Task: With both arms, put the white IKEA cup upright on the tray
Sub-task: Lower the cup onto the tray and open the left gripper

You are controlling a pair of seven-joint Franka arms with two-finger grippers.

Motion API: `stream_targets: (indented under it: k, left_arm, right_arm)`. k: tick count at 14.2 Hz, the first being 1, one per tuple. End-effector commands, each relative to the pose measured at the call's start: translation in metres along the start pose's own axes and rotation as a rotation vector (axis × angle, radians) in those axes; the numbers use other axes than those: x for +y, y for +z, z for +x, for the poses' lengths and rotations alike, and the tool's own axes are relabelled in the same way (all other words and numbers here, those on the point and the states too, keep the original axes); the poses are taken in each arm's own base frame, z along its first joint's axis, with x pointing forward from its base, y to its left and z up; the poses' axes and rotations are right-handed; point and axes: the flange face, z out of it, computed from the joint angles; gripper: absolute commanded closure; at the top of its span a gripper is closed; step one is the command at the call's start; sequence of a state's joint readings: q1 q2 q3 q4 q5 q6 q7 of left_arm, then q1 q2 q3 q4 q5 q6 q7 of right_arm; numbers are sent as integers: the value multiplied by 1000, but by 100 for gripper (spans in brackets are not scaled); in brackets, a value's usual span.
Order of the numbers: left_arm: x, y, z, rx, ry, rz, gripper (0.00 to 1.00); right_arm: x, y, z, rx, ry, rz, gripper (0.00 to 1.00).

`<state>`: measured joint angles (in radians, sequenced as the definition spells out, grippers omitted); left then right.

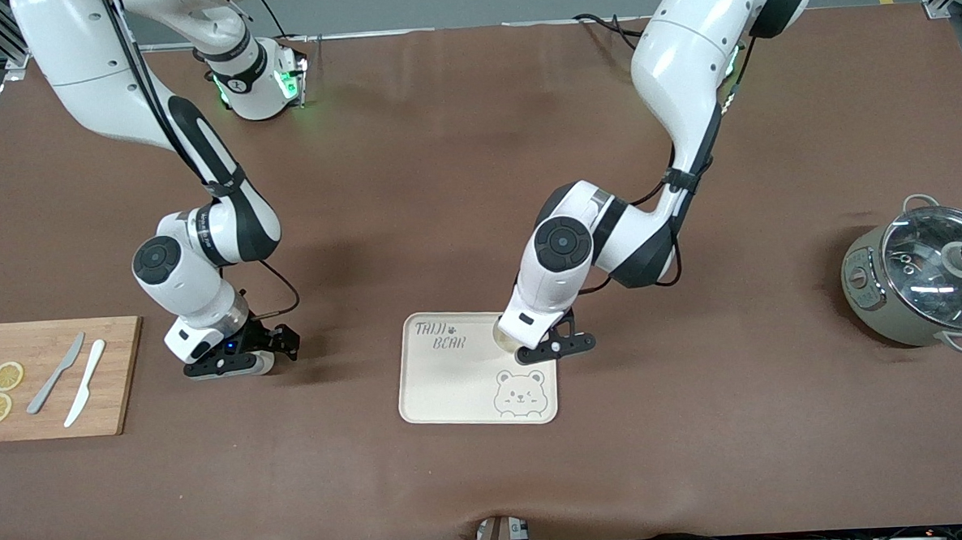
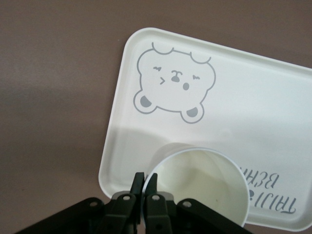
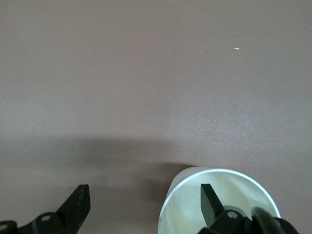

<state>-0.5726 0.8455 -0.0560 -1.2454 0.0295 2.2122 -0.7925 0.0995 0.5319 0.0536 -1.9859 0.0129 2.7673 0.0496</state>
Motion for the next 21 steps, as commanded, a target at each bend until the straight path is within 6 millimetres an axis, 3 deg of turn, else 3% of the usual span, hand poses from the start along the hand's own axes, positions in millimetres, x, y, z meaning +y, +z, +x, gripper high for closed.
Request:
stream_targets:
  k: [1, 12, 15, 21]
  left_arm:
    - [5, 7, 5, 30, -13, -21, 100]
    - [4, 23, 10, 63, -18, -49, 100]
    - [4, 30, 9, 73, -19, -58, 100]
    - [4, 33, 10, 79, -15, -64, 100]
  right_arm:
    - [0, -1, -2, 10, 10, -4, 0]
    - [-5, -3, -2, 16, 3, 0, 0]
    - [-28, -4, 0, 24, -21, 14, 0]
    - [-23, 1, -2, 29, -26, 12, 0]
